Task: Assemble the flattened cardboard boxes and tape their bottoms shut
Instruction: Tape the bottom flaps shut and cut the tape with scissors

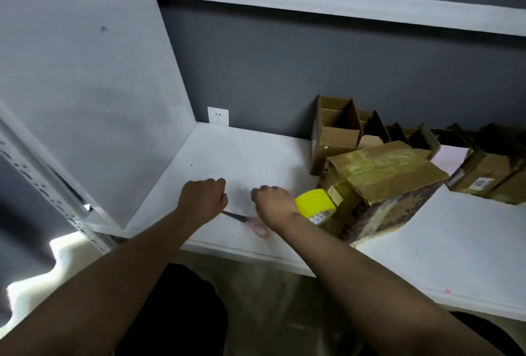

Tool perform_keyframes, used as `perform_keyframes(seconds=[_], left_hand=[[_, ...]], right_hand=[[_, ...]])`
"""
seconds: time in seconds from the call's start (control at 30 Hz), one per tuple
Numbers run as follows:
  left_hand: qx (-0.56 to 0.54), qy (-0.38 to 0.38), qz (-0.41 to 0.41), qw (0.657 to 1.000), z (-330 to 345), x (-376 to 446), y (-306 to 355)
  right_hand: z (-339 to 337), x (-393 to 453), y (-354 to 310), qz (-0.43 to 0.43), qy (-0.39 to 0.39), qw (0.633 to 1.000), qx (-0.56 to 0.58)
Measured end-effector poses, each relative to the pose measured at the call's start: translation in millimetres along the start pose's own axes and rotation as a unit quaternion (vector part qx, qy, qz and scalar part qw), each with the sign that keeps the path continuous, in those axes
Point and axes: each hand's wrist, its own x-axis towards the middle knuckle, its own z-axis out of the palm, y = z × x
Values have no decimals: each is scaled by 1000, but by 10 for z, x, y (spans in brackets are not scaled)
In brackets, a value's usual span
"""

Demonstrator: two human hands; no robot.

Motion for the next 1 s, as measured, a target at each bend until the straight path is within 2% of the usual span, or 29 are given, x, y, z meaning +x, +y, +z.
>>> perform_keyframes(seconds=[0.1,0.17,0.4,0.5,0.6,0.63,0.7,0.77,0.83,0.9,0.93,1.0], left_hand=[[32,-24,19,999,153,-83,-110],[55,-39,33,997,231,-99,-166],[46,-49,39,997,393,-74,-234],[17,-50,29,998,408,-79,-244],[-87,-9,-49,995,355,-100,-278],[-148,13,-97,984,334,-104,-290],[-279,56,-188,940,305,-117,-304],[-370,79,-215,900,278,-100,-214],[-437,51,-187,878,236,-39,-3],[-495,-29,-150,856,178,46,324],[-513,-69,-133,845,154,89,503],[-536,-118,-88,831,129,189,910]], right_hand=[[431,167,-144,29,-73,996,-34],[647,260,-200,53,-95,993,-44],[984,321,-181,57,-100,992,-58],[932,274,-180,69,-97,993,-17],[723,175,-227,104,-85,988,73],[625,98,-222,115,-74,984,112],[423,-132,-178,119,-59,972,195],[253,-472,-2,116,-63,936,327],[108,-838,274,123,-99,854,496],[-18,-1169,572,143,-111,761,623],[-66,-1297,697,161,-101,735,650],[-179,-1534,925,201,-74,728,651]])
